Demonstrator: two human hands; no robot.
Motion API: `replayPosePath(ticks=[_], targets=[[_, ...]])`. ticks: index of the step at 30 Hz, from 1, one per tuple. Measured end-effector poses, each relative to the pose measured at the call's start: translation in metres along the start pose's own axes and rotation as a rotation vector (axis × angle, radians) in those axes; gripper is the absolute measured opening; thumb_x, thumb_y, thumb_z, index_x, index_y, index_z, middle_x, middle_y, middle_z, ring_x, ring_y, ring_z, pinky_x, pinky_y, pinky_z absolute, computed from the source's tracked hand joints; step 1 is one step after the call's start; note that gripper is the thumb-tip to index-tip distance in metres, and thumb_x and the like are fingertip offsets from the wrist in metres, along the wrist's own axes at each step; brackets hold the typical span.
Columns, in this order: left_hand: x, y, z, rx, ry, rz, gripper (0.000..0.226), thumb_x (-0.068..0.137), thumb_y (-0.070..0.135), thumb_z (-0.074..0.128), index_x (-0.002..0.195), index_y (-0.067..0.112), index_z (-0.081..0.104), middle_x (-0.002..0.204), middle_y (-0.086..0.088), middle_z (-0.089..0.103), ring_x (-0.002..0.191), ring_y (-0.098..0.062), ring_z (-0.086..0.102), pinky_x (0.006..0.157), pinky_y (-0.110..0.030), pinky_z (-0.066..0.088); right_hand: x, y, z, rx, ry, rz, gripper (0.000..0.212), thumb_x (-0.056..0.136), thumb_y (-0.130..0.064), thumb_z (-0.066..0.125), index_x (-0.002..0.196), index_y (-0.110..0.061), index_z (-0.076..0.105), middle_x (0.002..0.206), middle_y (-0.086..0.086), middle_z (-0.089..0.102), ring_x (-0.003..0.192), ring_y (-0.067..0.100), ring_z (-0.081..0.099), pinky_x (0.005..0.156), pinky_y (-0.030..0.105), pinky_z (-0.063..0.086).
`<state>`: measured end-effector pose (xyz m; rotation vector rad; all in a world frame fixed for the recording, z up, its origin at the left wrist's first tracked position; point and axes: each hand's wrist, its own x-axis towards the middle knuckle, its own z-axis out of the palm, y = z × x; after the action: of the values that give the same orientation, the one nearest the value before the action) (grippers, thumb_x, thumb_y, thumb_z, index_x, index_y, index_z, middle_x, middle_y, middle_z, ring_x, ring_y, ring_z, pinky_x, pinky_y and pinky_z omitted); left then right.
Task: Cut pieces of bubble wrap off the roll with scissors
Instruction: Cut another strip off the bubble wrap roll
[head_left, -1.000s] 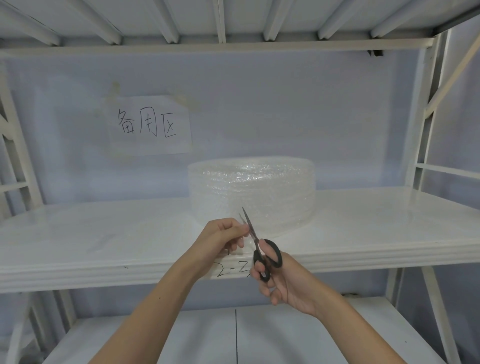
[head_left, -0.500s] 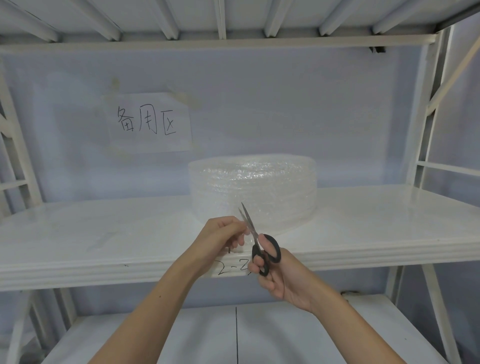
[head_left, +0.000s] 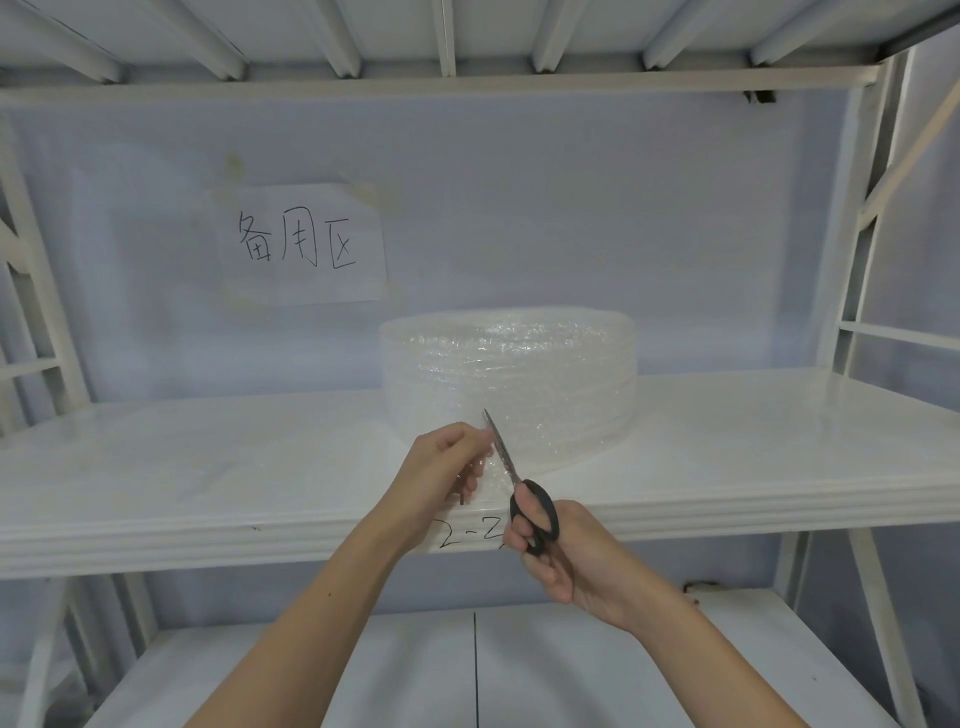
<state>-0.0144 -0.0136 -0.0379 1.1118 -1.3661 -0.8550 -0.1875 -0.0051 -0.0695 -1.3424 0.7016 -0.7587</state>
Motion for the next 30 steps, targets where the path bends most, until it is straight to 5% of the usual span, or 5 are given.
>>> replayPosePath(ticks=[4, 10, 20, 27, 30], targets=[[-0.001, 0.0, 0.003, -0.01, 0.022, 0.021, 0.019, 0.095, 0.013, 0.058, 0.077, 0.009, 0.06, 0.057, 0.0, 0.051, 0.045, -0.011, 0.042, 0.044, -0.019, 0.036, -0.002, -0.001, 0.0, -0.021, 0.01, -0.007, 0.047, 0.072, -0.059, 0.064, 0.07, -0.015, 0.048, 0.068, -0.002, 0.052, 0.036, 0.01, 0.04, 0.031, 0.016, 0.029], [0.0, -0.001, 0.002, -0.025, 0.035, 0.039, 0.025, 0.092, 0.007, 0.057, 0.068, 0.012, 0.06, 0.059, -0.002, 0.051, 0.05, -0.014, 0.043, 0.048, -0.024, 0.039, -0.007, 0.006, 0.001, 0.018, -0.032, 0.006, 0.049, 0.08, -0.061, 0.061, 0.07, -0.015, 0.046, 0.066, -0.003, 0.05, 0.036, 0.011, 0.039, 0.03, 0.018, 0.031], [0.0, -0.001, -0.002, -0.043, -0.029, 0.036, 0.021, 0.091, 0.007, 0.062, 0.07, 0.01, 0.064, 0.058, -0.001, 0.05, 0.051, -0.013, 0.043, 0.048, -0.022, 0.038, -0.001, -0.006, 0.008, -0.047, 0.019, 0.011, 0.052, 0.07, -0.065, 0.06, 0.071, -0.014, 0.05, 0.069, -0.002, 0.054, 0.036, 0.011, 0.039, 0.03, 0.018, 0.028], [0.0, 0.0, -0.002, -0.026, -0.05, 0.021, 0.022, 0.09, 0.01, 0.064, 0.069, 0.012, 0.061, 0.06, -0.001, 0.05, 0.05, -0.012, 0.044, 0.047, -0.017, 0.037, 0.002, -0.001, 0.002, -0.089, 0.035, -0.021, 0.042, 0.091, -0.046, 0.058, 0.065, -0.015, 0.05, 0.075, 0.004, 0.051, 0.036, 0.009, 0.033, 0.032, 0.016, 0.024], [-0.001, 0.002, -0.001, -0.058, -0.037, 0.014, 0.023, 0.091, 0.017, 0.065, 0.068, 0.012, 0.062, 0.061, -0.001, 0.051, 0.049, -0.012, 0.045, 0.046, -0.019, 0.037, 0.003, 0.0, 0.002, -0.119, 0.044, -0.016, 0.046, 0.086, -0.055, 0.061, 0.066, -0.015, 0.051, 0.073, 0.011, 0.044, 0.035, 0.01, 0.03, 0.032, 0.017, 0.024]])
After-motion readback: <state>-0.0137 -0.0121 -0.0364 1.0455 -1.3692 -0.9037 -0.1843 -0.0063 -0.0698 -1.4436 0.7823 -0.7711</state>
